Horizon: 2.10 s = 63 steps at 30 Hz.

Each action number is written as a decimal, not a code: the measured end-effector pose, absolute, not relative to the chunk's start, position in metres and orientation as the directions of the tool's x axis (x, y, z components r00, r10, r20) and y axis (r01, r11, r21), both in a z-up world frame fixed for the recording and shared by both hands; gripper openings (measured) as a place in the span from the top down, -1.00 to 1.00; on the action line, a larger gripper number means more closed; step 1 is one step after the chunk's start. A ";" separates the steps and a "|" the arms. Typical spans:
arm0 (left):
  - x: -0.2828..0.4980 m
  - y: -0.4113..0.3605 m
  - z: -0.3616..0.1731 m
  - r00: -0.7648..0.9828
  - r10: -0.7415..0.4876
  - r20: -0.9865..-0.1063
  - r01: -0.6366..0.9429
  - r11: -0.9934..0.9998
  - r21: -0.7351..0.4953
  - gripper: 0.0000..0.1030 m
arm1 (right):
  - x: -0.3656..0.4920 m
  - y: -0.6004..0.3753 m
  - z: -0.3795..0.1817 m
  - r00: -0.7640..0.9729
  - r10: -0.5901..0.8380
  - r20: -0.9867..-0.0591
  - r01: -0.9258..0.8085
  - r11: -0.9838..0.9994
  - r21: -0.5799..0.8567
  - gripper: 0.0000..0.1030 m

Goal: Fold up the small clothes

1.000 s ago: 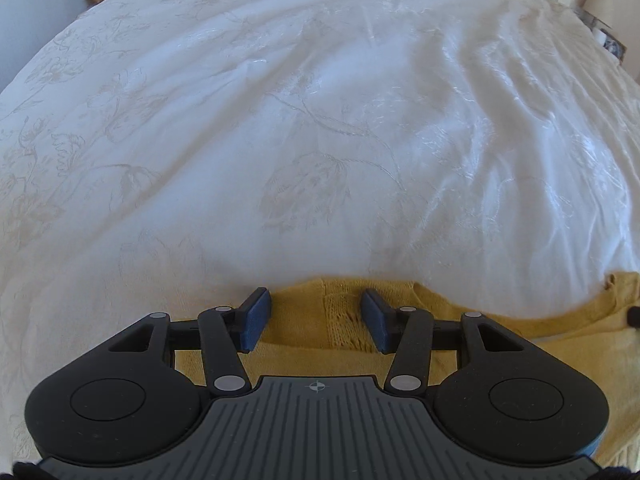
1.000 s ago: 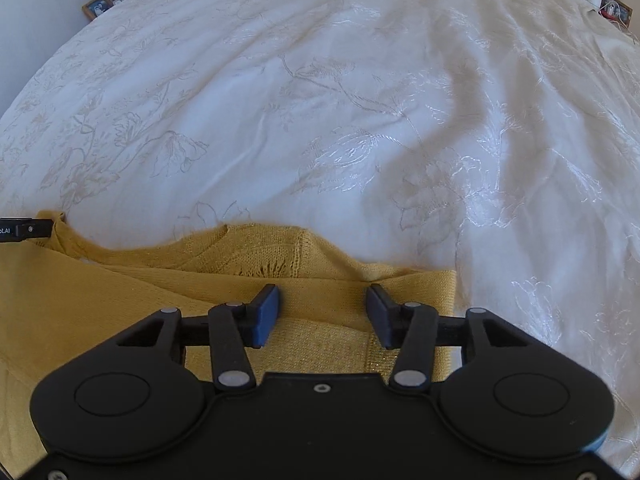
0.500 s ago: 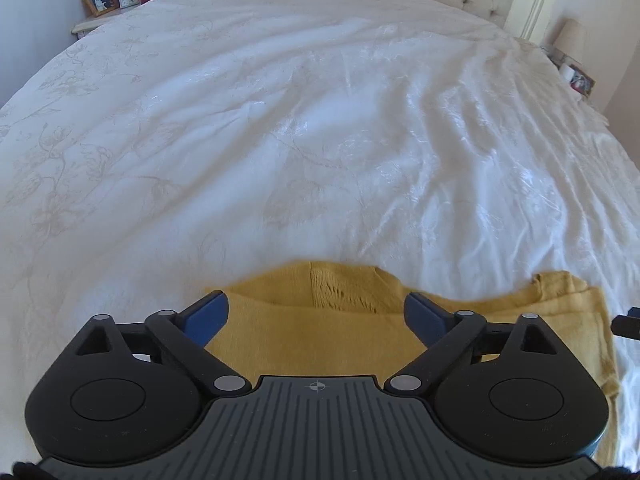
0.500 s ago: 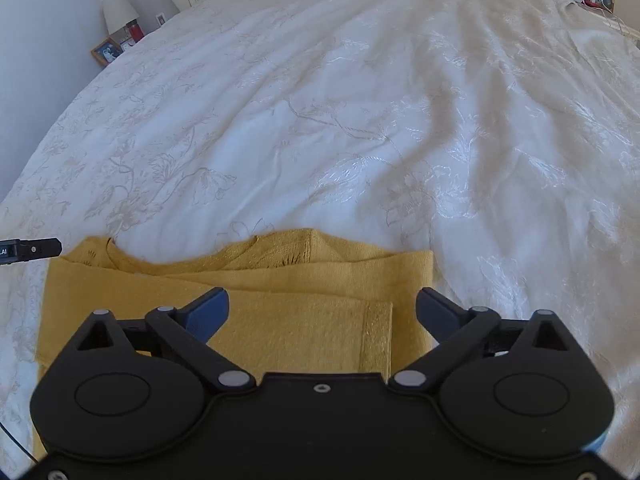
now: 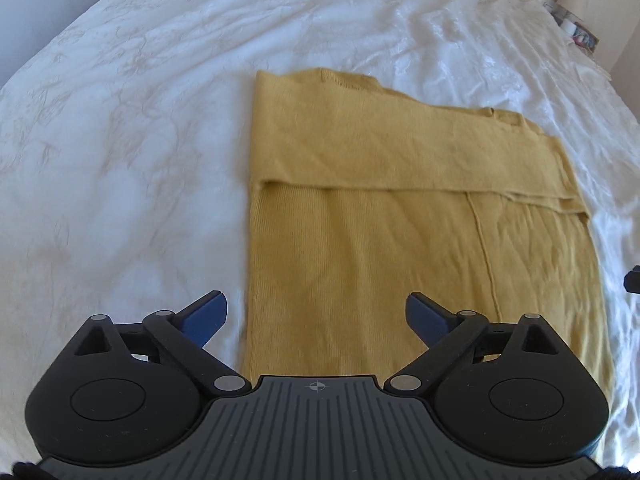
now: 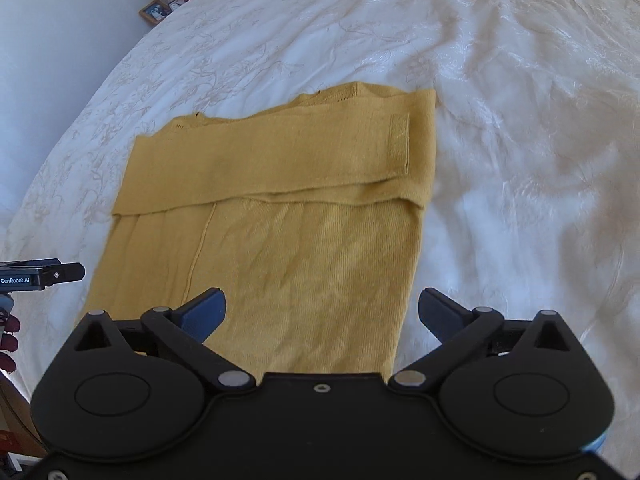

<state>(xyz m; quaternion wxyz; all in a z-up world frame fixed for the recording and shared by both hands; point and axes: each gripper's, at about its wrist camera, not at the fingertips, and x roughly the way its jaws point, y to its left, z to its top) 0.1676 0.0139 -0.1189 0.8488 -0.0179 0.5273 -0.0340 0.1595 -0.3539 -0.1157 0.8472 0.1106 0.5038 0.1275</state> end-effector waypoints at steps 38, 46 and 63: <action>0.036 0.038 -0.145 0.375 -0.024 -0.927 0.006 1.000 -0.023 -0.89 | 0.035 -0.361 -0.188 0.127 0.556 -0.821 -0.140 0.830 0.540 -0.99; 0.047 0.046 -0.163 0.331 -0.047 -0.942 0.038 0.999 -0.036 -0.89 | 0.044 -0.355 -0.200 0.129 0.549 -0.826 -0.098 0.836 0.540 -1.00; 0.054 0.048 -0.194 0.301 -0.126 -0.945 0.057 0.992 -0.114 -1.00 | 0.029 -0.370 -0.204 0.247 0.574 -0.781 -0.072 0.815 0.575 -1.00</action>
